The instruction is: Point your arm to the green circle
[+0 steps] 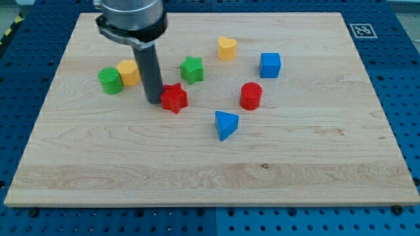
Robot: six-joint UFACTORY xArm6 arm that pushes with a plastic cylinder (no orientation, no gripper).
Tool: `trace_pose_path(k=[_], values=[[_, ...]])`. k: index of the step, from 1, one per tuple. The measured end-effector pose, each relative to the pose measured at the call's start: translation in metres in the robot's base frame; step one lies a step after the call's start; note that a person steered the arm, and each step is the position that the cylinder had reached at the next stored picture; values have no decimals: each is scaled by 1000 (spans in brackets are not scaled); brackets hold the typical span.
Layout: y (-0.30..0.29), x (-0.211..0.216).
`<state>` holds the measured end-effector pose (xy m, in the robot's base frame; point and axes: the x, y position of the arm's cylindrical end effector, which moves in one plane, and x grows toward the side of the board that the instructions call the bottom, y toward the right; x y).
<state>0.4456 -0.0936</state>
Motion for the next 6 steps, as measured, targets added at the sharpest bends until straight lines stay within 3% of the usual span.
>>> trace_pose_path(k=[3,5,6], values=[[23,17],[-88,17],[-134,-3]])
